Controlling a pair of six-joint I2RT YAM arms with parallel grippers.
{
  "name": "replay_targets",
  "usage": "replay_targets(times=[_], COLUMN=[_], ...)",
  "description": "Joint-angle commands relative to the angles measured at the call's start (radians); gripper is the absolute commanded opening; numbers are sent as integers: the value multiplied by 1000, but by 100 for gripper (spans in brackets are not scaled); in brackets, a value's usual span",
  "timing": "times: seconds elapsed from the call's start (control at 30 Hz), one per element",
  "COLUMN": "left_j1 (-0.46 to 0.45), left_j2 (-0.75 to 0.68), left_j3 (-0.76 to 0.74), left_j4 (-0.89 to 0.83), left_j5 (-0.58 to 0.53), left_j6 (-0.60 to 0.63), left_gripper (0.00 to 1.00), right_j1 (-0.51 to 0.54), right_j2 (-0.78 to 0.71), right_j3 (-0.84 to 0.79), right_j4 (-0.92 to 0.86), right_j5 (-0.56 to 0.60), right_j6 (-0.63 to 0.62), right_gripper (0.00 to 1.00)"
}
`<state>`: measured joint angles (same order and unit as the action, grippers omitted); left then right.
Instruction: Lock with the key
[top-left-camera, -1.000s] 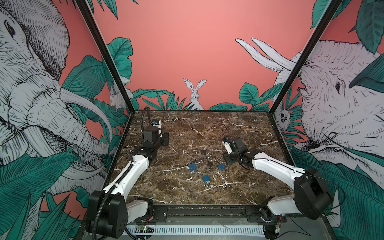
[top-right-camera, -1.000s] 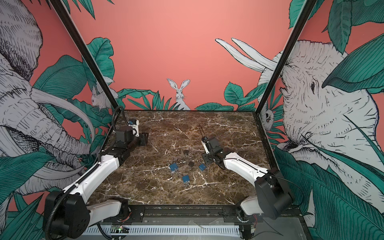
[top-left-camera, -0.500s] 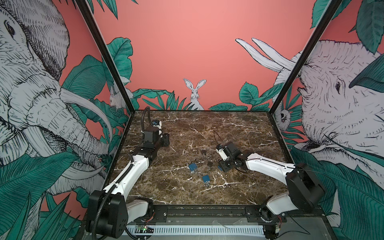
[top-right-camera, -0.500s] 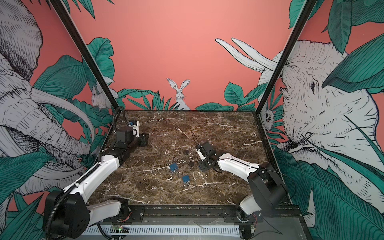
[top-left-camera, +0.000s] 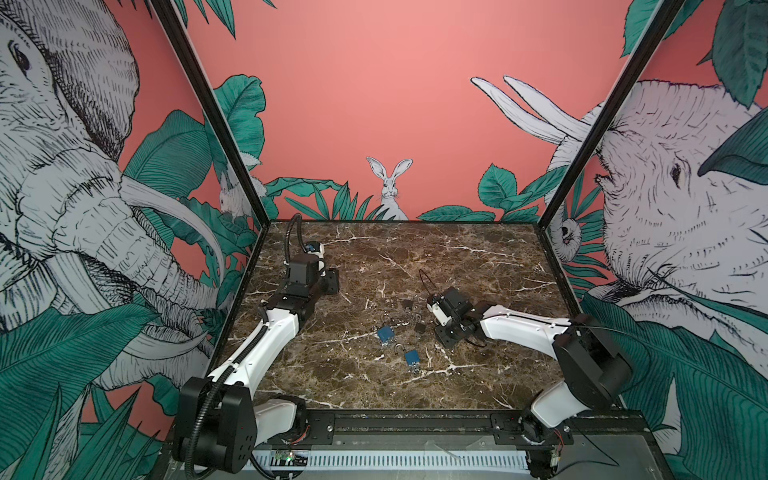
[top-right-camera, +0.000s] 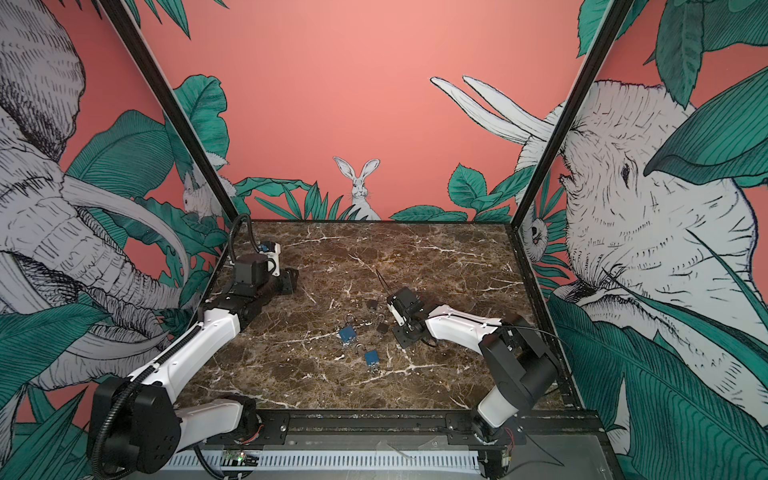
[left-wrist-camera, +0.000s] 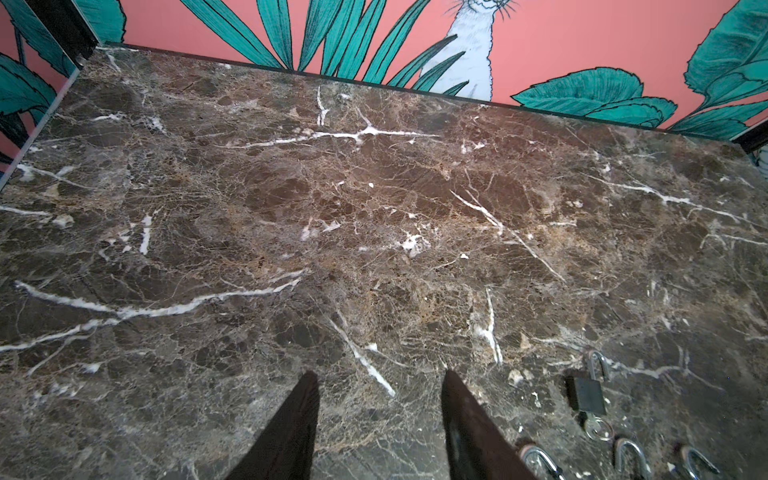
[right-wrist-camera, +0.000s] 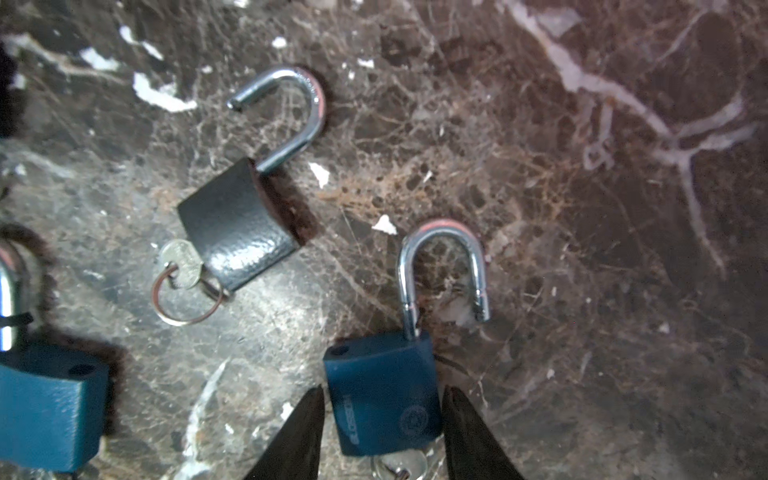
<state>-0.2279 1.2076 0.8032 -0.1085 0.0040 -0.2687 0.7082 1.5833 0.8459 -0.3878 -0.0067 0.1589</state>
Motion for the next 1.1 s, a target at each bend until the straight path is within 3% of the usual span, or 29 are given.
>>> replay_targets(times=[0.0,0.77,1.07], left_j1=[-2,-2,-4], left_j2=[-1,6,-4], left_j3=[19,28,31], left_j4=[-22,-25,-43], left_j5=[7,13,21], left_j6=[-1,-6,-3], left_gripper=[50,50,48], right_j1=[12,28,51], right_j2=[10,105,85], right_j3=[33,59,76], right_j4=[-28,-100,-110], right_j5=[49,102,108], right_j6=[18,43,46], right_gripper=[43,42,13])
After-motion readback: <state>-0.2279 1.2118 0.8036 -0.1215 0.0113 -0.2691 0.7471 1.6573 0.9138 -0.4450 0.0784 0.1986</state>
